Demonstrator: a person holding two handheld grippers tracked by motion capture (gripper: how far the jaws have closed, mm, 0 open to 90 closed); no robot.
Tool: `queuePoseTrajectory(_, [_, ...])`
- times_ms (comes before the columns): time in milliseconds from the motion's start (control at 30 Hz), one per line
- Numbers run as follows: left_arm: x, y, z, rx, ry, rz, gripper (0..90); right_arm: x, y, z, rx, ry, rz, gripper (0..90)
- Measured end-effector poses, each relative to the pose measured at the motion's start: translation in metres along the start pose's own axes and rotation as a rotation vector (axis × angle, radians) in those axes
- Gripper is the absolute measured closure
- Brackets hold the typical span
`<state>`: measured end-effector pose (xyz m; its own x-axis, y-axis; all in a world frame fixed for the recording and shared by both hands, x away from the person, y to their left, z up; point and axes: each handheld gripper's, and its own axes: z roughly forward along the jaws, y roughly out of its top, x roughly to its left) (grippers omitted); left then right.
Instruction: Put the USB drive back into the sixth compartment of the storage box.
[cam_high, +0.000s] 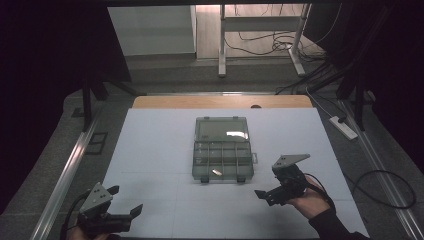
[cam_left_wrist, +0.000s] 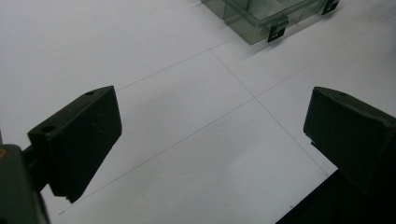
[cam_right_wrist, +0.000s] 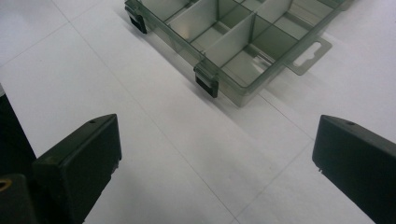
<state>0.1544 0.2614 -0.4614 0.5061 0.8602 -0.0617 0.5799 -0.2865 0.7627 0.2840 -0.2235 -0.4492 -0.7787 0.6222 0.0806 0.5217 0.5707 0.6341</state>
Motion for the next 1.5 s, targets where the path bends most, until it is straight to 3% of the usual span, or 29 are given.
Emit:
queuePoseTrajectory(1233, [0.0, 0.0, 0.0, 0.002, 0.001, 0.001, 4.6, -0.022, -0.041, -0.033, -0.015, -0.08, 0.078, 0.2])
queuePoseTrajectory(1500, [0.0, 0.0, 0.0, 0.002, 0.002, 0.0, 4.6, -0.025, -0.05, -0.041, -0.03, -0.106, 0.122, 0.0])
